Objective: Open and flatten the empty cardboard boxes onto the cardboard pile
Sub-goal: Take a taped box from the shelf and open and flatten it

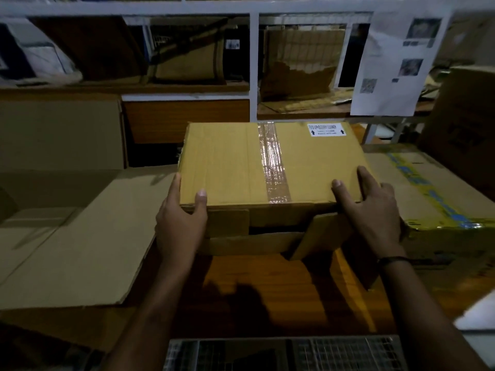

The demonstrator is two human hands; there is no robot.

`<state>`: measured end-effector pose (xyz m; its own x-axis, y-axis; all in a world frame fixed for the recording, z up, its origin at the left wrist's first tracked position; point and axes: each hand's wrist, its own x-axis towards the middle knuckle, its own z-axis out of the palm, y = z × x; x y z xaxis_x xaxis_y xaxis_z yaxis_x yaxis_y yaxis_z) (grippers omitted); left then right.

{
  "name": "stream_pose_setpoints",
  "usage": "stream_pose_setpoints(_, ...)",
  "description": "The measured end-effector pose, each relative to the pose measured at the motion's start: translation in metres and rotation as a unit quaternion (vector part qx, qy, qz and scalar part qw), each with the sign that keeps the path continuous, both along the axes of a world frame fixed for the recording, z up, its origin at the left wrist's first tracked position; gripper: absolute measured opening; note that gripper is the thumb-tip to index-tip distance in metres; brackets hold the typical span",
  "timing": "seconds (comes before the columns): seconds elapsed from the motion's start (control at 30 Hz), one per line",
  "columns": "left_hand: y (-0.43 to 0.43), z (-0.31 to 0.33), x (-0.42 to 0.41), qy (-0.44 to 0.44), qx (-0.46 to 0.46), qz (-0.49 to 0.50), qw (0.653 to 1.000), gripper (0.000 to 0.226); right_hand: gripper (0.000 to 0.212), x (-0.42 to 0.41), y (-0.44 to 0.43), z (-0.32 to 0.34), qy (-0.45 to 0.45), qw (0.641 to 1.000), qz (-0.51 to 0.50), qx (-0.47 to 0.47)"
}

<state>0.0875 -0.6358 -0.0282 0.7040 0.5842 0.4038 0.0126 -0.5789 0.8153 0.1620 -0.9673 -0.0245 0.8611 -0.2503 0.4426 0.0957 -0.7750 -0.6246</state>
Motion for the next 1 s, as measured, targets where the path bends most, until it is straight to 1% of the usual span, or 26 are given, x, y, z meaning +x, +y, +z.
stream_pose_setpoints(0.1, 0.002, 0.012, -0.007, -0.025, 0.028, 0.025, 0.999, 0.062, 0.088, -0.003, 0.001, 0.006, -0.048, 0.999, -0.017, 0.008)
stream_pose_setpoints(0.2, 0.005, 0.013, -0.008, -0.065, 0.034, 0.048, 0.996, 0.058, 0.084, -0.006, 0.010, 0.003, -0.118, 0.992, -0.023, 0.037)
stream_pose_setpoints(0.3, -0.001, -0.008, -0.010, -0.086, 0.019, 0.029, 0.996, 0.068, 0.088, -0.012, 0.017, -0.027, -0.170, 0.981, 0.015, 0.090)
stream_pose_setpoints(0.37, -0.009, -0.031, -0.018, -0.076, -0.002, -0.003, 0.997, 0.084, 0.097, -0.019, 0.016, -0.063, -0.163, 0.979, 0.051, 0.114)
stream_pose_setpoints(0.47, -0.015, -0.055, -0.031, -0.048, -0.016, -0.036, 0.998, 0.102, 0.109, -0.031, 0.011, -0.112, -0.115, 0.984, 0.072, 0.118)
stream_pose_setpoints(0.57, -0.016, -0.054, -0.035, -0.024, 0.001, -0.052, 0.998, 0.105, 0.109, -0.036, 0.014, -0.124, -0.096, 0.984, 0.056, 0.138)
stream_pose_setpoints(0.67, -0.018, -0.029, -0.033, -0.010, 0.011, -0.051, 0.999, 0.098, 0.100, -0.025, 0.020, -0.096, -0.113, 0.984, 0.005, 0.136)
stream_pose_setpoints(0.77, -0.015, 0.005, -0.026, 0.023, 0.055, -0.022, 0.998, 0.087, 0.084, -0.009, 0.021, -0.052, -0.132, 0.987, -0.026, 0.082)
stream_pose_setpoints(0.83, -0.012, 0.027, -0.018, 0.050, 0.099, 0.001, 0.994, 0.082, 0.075, -0.002, 0.023, -0.022, -0.117, 0.992, -0.043, 0.024)
stream_pose_setpoints(0.87, -0.012, 0.036, -0.012, 0.075, 0.120, 0.008, 0.990, 0.081, 0.072, 0.001, 0.025, -0.009, -0.088, 0.995, -0.050, -0.008)
stream_pose_setpoints(0.93, -0.012, 0.041, 0.003, 0.159, 0.151, 0.013, 0.976, 0.084, 0.068, 0.006, 0.033, 0.011, -0.009, 0.995, -0.060, -0.078)
stream_pose_setpoints(1.0, -0.016, 0.031, 0.017, 0.244, 0.204, 0.011, 0.948, 0.087, 0.068, 0.010, 0.042, 0.016, 0.057, 0.986, -0.057, -0.146)
